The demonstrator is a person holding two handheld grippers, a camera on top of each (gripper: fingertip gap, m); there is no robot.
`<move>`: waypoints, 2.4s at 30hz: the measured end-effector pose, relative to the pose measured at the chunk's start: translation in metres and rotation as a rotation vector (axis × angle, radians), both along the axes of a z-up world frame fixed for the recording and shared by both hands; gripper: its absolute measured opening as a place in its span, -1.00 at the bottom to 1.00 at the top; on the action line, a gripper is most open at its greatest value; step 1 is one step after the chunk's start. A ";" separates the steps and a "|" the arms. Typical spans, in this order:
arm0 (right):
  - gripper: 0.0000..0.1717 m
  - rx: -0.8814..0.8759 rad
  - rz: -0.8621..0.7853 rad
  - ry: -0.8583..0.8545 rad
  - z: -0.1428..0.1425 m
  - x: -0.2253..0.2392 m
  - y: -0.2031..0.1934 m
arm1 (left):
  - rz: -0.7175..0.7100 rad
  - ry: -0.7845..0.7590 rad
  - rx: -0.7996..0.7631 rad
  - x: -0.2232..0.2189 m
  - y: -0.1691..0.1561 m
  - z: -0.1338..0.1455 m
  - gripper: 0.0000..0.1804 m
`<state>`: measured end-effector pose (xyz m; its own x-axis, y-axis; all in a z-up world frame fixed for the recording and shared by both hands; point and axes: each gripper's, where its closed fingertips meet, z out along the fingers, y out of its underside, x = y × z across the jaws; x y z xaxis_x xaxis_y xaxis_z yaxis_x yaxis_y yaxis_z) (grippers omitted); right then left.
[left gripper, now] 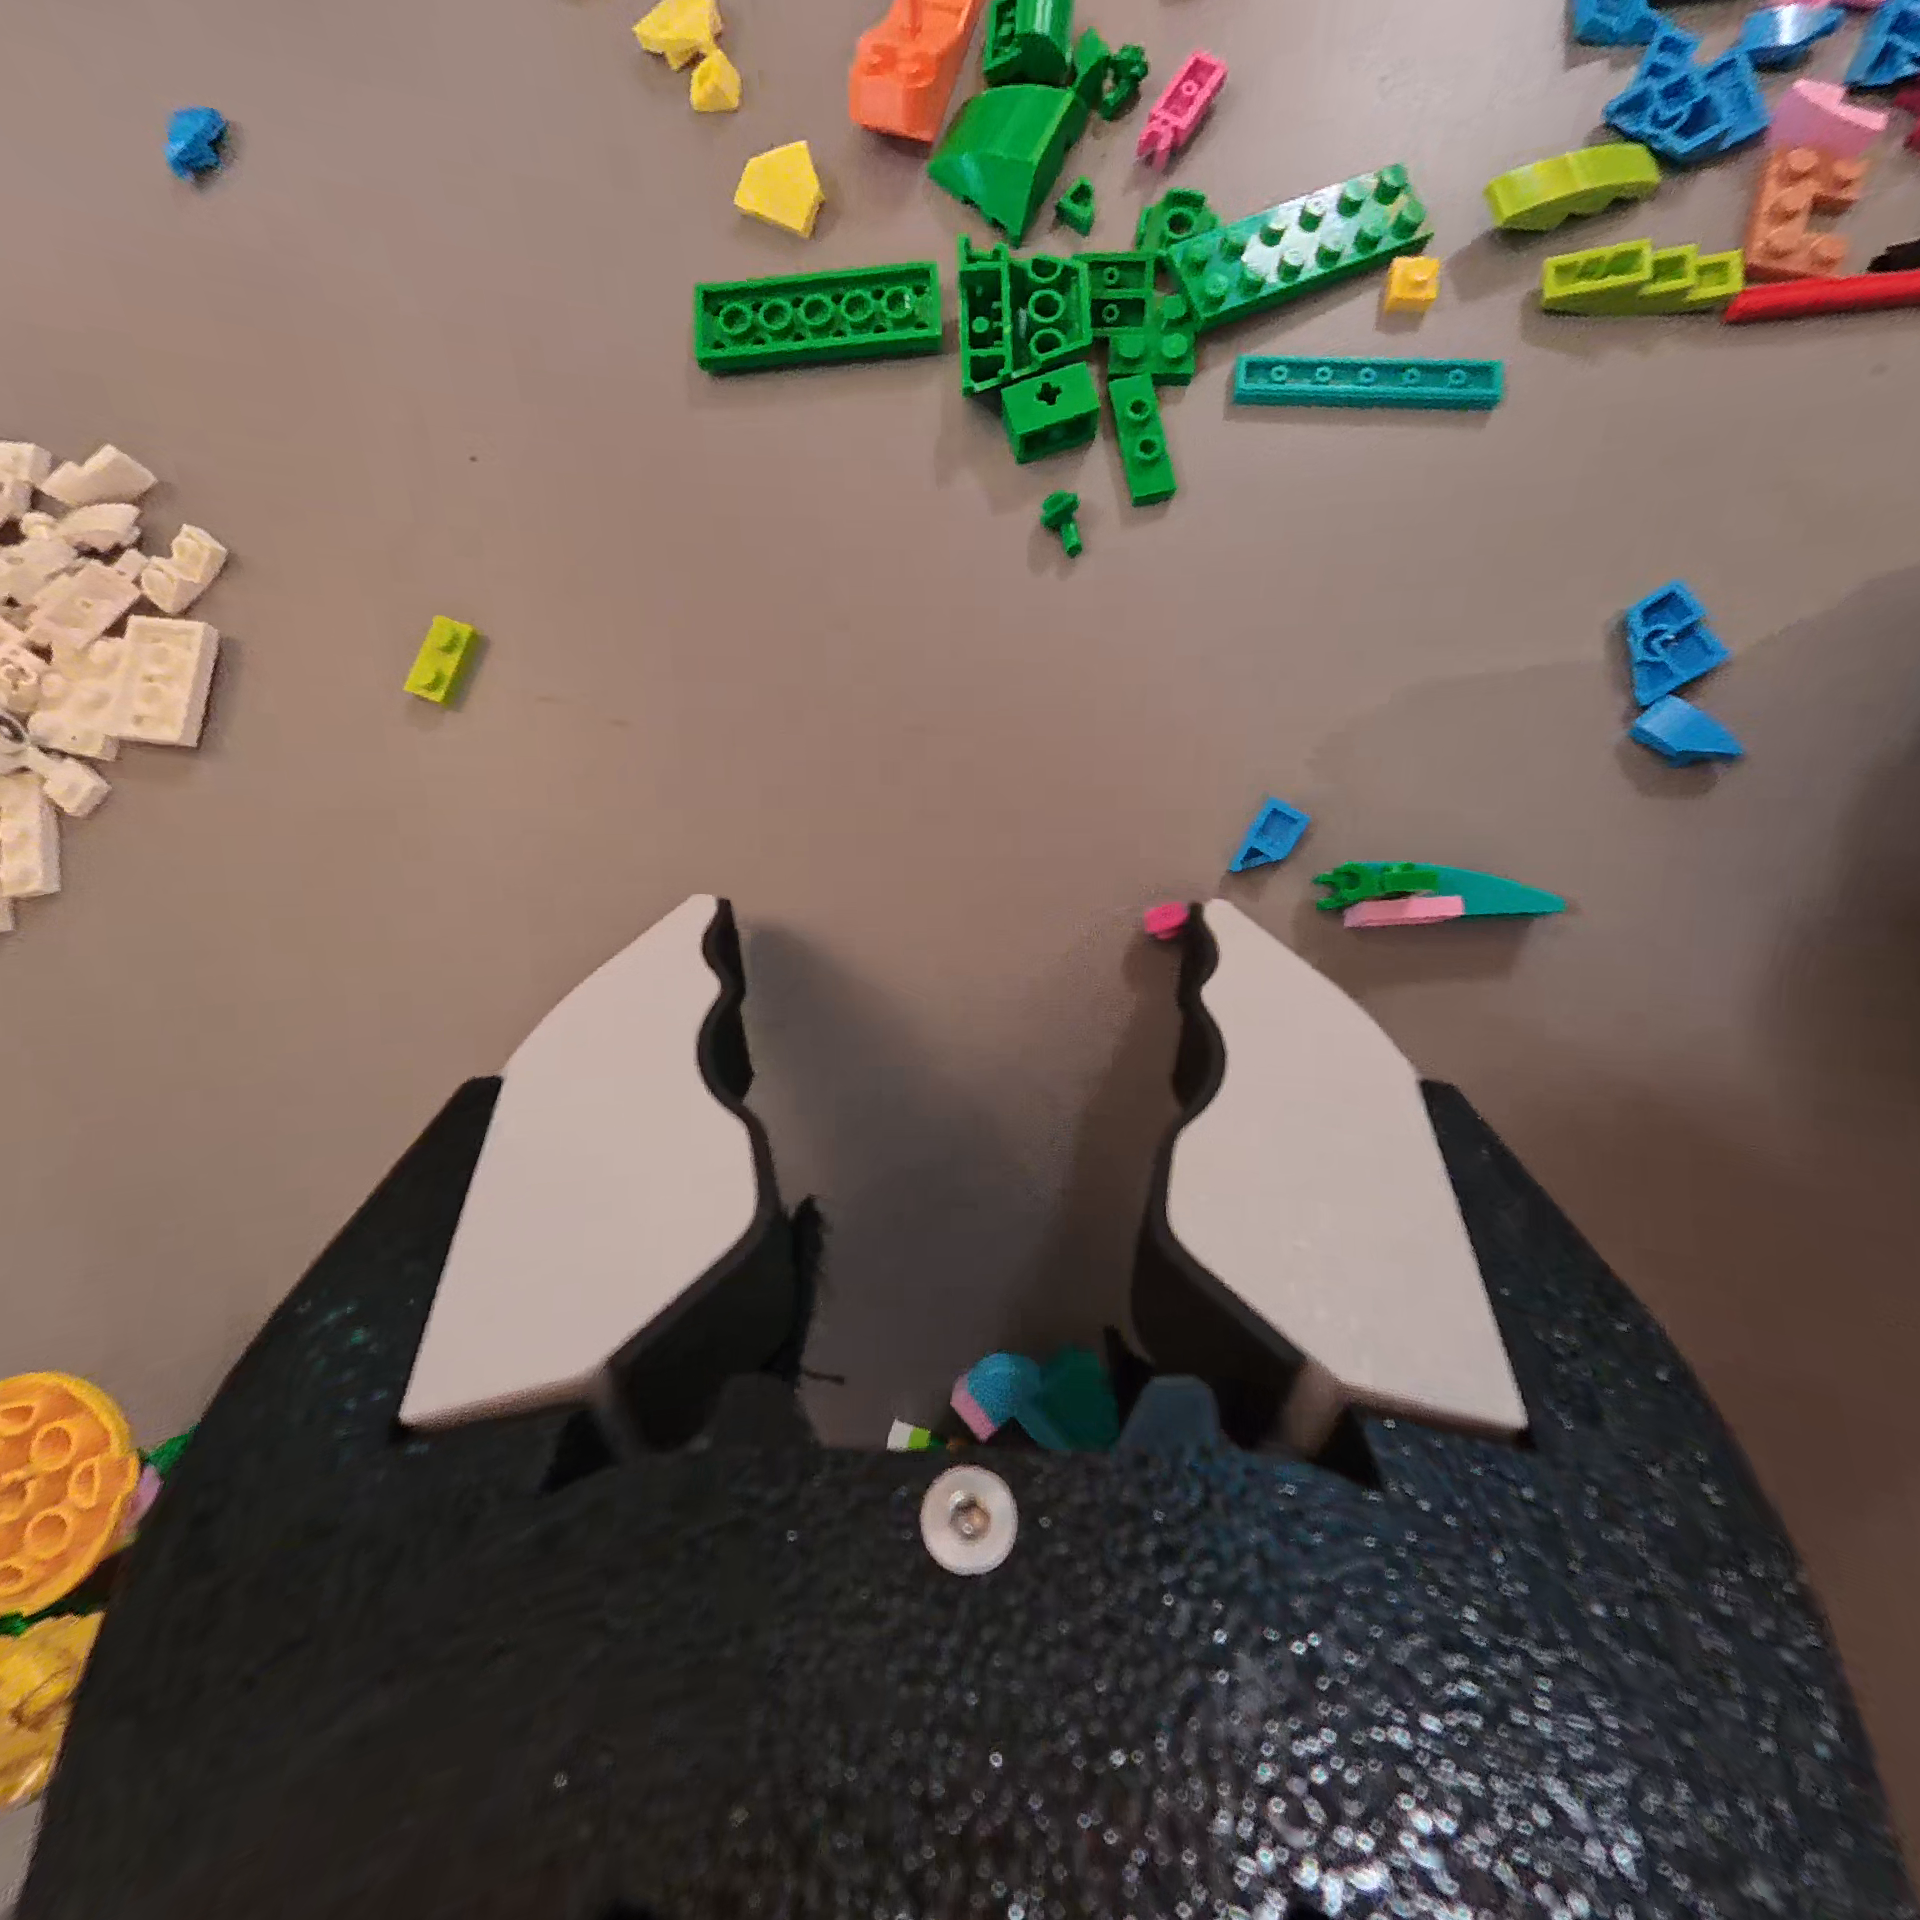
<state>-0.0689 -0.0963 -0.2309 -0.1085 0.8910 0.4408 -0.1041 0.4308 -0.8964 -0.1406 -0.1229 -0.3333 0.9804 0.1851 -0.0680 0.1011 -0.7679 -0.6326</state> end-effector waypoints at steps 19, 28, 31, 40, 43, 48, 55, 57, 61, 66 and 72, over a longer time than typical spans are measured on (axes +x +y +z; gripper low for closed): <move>-0.96 0.192 0.087 -0.263 -0.039 -0.017 -0.016 | -0.368 0.916 0.312 0.012 0.008 0.080 -0.10; -0.96 -0.036 0.198 -0.537 -0.055 -0.042 -0.035 | -0.443 1.040 0.190 0.005 0.006 0.066 -0.05; -0.96 -0.029 0.190 -0.602 -0.065 -0.046 -0.036 | -0.485 1.059 0.178 0.007 0.004 0.060 -0.05; -0.96 0.011 0.194 -0.739 -0.080 -0.049 -0.029 | -0.593 1.151 0.141 0.012 0.007 0.056 -0.09; -0.96 0.025 0.169 -0.702 -0.075 -0.051 -0.024 | -0.547 1.141 0.139 0.006 0.008 0.060 -0.09; -0.96 -0.033 0.092 -0.494 -0.046 -0.059 -0.006 | -0.191 0.987 0.367 -0.010 -0.009 0.106 -0.25; -0.96 -0.037 0.101 -0.370 -0.028 -0.067 -0.014 | 0.532 0.655 0.876 -0.082 -0.136 0.190 -0.56; -0.96 -0.032 0.145 -0.378 -0.019 -0.082 -0.023 | 0.640 0.644 0.905 -0.107 -0.170 0.182 -0.64; -0.97 0.069 0.240 -0.455 -0.009 -0.139 -0.041 | 0.736 0.683 0.840 -0.142 -0.205 0.153 -0.69; -0.96 0.210 0.285 -0.576 -0.025 -0.226 -0.045 | 0.728 0.756 0.759 -0.154 -0.212 0.134 -0.73; -0.96 0.297 0.319 -0.857 -0.069 -0.280 -0.043 | 0.762 0.688 0.735 -0.163 -0.213 0.123 -0.71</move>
<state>-0.3490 -0.1392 -0.2996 -0.7170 0.6286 0.3014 0.3844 0.7172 -0.5813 -0.3031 -0.3361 -0.2100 0.4113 0.8970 -0.1621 -0.1567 -0.1056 -0.9820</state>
